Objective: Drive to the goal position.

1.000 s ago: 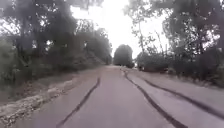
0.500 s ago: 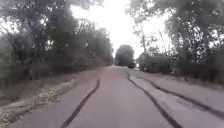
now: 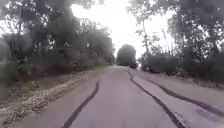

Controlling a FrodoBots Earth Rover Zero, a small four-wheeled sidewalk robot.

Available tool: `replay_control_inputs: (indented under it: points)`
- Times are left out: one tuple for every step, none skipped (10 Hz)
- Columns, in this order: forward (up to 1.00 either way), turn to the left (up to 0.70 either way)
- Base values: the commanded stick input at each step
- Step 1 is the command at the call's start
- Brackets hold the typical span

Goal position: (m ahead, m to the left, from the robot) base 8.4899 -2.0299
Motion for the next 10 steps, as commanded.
replay_control_inputs:
  points:
    - [0.85, 0.00]
    - [0.85, 0.00]
    - [0.85, 0.00]
    - [0.85, 0.00]
    - [0.85, 0.00]
    - [0.85, -0.05]
    - [0.85, -0.17]
    - [0.85, -0.34]
    - [0.85, -0.34]
    - [0.85, -0.34]
